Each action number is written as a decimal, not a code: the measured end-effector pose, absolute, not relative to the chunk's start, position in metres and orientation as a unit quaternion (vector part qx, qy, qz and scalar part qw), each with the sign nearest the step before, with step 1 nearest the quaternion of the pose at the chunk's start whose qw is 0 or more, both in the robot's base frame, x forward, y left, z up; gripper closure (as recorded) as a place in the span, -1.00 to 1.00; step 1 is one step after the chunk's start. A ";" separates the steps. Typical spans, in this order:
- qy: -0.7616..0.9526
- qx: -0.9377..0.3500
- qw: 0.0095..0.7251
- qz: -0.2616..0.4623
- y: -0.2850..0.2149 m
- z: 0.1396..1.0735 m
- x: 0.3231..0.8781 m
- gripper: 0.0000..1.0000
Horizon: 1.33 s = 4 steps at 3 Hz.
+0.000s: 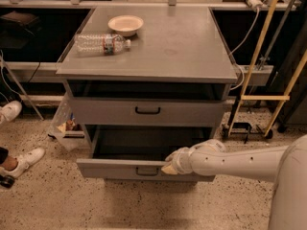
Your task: Open middle drawer
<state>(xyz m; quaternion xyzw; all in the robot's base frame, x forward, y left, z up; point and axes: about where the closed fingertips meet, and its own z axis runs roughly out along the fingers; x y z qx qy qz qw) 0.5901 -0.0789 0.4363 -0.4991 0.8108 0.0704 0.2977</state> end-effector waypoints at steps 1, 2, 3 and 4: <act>0.809 -0.501 0.299 0.070 -0.080 0.436 0.582 1.00; 0.809 -0.501 0.299 0.070 -0.079 0.437 0.582 1.00; 0.808 -0.501 0.302 0.064 -0.082 0.440 0.581 1.00; 0.811 -0.497 0.304 0.059 -0.088 0.442 0.579 1.00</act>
Offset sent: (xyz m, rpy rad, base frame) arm -0.3127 0.0773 -0.0892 -0.0056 -0.1790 0.0329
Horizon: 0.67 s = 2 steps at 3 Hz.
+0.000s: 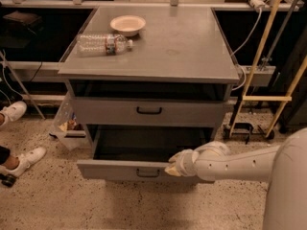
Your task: Open middle drawer
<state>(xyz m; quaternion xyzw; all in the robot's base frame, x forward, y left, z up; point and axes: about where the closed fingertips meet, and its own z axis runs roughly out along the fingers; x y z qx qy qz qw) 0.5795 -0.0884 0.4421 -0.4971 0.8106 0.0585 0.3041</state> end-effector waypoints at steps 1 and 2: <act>0.803 -0.499 0.319 0.076 -0.079 0.446 0.561 1.00; 0.802 -0.499 0.319 0.076 -0.079 0.446 0.561 1.00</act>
Offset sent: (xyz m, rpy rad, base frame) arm -0.3376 0.1770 -0.1315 0.2194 -0.2177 0.1149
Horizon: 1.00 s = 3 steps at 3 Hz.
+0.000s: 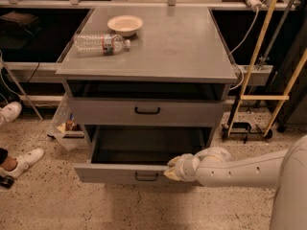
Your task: Open middle drawer
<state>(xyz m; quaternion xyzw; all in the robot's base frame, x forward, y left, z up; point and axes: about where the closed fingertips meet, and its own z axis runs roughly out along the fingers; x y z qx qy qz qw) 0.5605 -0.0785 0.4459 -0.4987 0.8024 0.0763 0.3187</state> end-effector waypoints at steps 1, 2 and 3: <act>0.782 -0.529 0.319 0.088 -0.069 0.437 0.533 1.00; 0.782 -0.529 0.319 0.088 -0.069 0.440 0.533 1.00; 0.772 -0.538 0.325 0.094 -0.066 0.442 0.524 1.00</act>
Offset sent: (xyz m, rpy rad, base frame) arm -0.2346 0.0606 -0.0657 0.0819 -0.0779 0.3356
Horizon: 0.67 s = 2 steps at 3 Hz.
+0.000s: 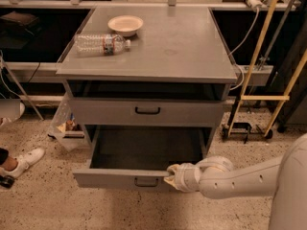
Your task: Open middle drawer
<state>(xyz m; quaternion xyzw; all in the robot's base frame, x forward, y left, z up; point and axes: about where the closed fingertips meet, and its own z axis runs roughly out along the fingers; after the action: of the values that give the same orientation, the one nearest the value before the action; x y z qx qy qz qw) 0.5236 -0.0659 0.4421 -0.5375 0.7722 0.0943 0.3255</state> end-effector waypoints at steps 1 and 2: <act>0.769 -0.540 0.327 0.101 -0.067 0.441 0.510 1.00; 0.769 -0.540 0.327 0.101 -0.067 0.441 0.510 1.00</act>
Offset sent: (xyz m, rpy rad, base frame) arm -0.3453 0.0874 -0.0853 0.1517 -0.0156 0.1448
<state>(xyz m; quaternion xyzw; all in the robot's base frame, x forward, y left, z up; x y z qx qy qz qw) 0.5099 -0.0667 0.4412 -0.5401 0.7689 0.1008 0.3269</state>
